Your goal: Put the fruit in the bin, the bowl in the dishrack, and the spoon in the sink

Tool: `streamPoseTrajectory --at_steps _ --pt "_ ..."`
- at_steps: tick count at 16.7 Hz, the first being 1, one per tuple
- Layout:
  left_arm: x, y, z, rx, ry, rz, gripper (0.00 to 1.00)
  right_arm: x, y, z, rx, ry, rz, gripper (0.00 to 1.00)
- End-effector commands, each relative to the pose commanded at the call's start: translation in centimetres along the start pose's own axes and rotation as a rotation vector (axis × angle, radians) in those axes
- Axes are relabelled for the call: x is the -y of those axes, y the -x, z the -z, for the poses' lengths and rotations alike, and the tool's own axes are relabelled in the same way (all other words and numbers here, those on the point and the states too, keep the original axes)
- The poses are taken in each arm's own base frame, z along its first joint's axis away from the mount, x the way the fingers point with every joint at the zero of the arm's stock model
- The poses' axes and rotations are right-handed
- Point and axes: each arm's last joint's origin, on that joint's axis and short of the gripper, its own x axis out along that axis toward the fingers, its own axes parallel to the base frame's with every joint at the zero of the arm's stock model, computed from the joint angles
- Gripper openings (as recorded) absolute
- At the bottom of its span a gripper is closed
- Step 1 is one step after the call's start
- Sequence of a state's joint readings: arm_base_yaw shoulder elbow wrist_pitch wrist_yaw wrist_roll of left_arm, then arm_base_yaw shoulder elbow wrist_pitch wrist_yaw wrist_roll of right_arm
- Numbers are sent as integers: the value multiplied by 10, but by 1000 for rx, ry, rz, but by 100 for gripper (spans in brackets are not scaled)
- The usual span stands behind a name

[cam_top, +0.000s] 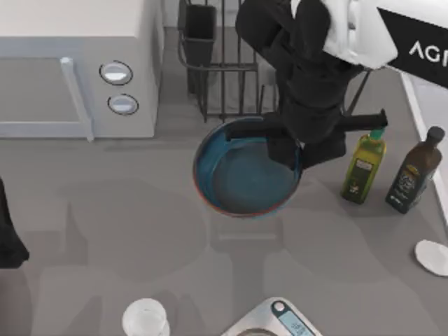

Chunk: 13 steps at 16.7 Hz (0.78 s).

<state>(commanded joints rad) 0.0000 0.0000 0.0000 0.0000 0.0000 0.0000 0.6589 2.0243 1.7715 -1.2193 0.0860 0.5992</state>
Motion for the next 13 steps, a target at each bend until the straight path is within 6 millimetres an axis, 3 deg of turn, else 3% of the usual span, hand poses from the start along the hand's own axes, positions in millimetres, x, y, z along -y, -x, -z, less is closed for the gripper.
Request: streamPoseTrajectory --at_steps 5,9,13 --pt "0 0 0 0 0 0 100 -24 38 12 409 153 11 0" --pt "0 0 0 0 0 0 100 -40 87 34 808 209 33 0" --pt "0 0 0 0 0 0 100 -42 141 65 1160 142 53 0"
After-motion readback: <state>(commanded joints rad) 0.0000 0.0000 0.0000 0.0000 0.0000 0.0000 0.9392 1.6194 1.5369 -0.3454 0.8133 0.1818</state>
